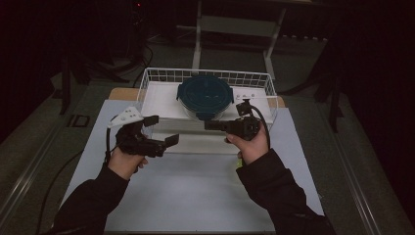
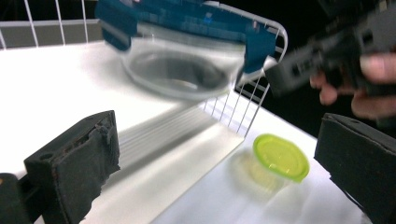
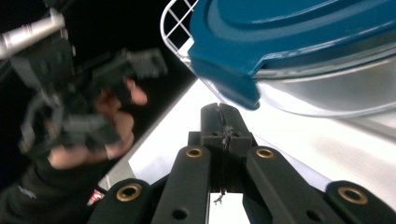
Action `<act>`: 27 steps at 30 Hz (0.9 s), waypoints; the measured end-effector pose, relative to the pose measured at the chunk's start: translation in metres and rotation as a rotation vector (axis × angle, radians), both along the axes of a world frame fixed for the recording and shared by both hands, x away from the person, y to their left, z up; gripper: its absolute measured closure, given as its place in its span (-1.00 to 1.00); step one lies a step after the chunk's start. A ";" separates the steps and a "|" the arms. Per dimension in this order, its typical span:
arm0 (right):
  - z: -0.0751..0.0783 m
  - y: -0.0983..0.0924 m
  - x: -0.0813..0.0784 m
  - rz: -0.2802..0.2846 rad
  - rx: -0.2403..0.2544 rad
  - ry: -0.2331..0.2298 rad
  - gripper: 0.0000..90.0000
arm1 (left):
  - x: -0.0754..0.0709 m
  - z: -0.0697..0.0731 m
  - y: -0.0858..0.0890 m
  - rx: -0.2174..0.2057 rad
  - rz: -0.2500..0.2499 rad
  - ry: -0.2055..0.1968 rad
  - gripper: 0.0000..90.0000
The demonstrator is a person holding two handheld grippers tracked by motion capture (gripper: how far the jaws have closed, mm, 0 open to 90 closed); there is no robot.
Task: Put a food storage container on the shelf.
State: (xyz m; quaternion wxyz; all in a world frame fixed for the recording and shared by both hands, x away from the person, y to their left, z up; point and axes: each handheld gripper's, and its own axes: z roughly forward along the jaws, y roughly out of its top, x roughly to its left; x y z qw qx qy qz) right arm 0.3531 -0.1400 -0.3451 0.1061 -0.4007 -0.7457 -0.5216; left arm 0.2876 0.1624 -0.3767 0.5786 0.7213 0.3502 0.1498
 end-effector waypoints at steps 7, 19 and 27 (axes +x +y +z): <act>-0.002 0.005 0.012 -0.032 0.012 0.004 0.99 | -0.021 -0.025 -0.001 0.012 0.012 -0.015 -1.00; -0.001 0.004 0.027 -0.096 -0.002 -0.003 0.99 | -0.047 -0.052 0.007 0.031 0.011 0.008 -1.00; 0.001 0.004 0.028 -0.109 -0.009 -0.015 0.89 | -0.056 -0.065 0.010 0.044 0.009 0.019 -1.00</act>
